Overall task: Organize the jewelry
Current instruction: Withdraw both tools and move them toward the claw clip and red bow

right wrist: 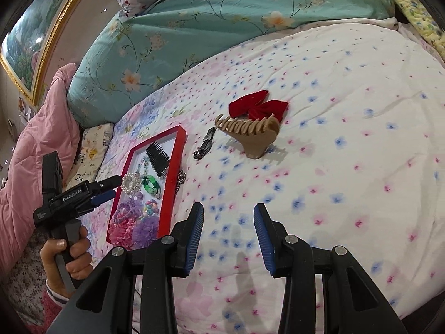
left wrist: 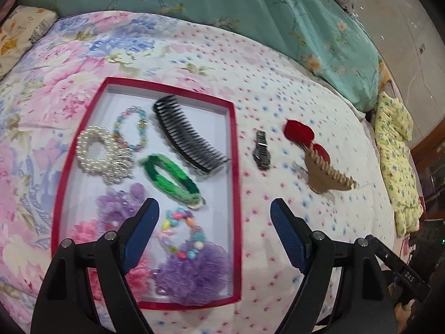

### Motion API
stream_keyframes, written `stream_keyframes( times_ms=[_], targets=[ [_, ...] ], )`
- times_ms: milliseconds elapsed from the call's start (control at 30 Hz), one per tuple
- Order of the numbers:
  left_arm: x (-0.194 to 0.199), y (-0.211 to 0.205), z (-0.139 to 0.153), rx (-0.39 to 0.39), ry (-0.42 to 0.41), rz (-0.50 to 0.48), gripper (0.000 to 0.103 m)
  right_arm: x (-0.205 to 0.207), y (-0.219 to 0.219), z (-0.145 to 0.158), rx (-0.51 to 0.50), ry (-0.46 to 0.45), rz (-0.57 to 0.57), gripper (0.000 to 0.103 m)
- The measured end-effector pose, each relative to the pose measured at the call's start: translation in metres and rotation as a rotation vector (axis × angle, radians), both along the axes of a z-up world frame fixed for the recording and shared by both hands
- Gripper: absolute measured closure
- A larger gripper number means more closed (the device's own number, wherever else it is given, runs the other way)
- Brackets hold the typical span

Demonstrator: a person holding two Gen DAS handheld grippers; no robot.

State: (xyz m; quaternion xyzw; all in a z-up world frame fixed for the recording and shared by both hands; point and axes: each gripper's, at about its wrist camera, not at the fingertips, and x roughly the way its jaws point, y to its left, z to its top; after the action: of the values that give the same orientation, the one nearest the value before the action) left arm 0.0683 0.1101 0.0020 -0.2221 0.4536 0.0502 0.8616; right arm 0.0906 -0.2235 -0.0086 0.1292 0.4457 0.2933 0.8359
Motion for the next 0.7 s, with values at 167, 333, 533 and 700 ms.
stream_keyframes(
  times_ms=[167,333,533,700],
  targets=[
    [0.007,-0.016,-0.001,0.002,0.009,-0.035,0.020,0.003,-0.009,0.001,0.001,-0.006,-0.004,0.062],
    [0.015,-0.029,0.001,0.007,0.011,-0.070,0.020,0.009,-0.014,0.001,-0.001,-0.008,-0.007,0.060],
    [0.025,-0.043,0.001,0.019,0.021,-0.105,0.020,0.023,-0.015,0.004,-0.026,-0.024,0.011,0.060],
    [0.034,-0.049,-0.002,0.006,0.035,-0.116,0.020,0.045,-0.012,0.013,-0.065,-0.064,0.037,0.054]
  ],
)
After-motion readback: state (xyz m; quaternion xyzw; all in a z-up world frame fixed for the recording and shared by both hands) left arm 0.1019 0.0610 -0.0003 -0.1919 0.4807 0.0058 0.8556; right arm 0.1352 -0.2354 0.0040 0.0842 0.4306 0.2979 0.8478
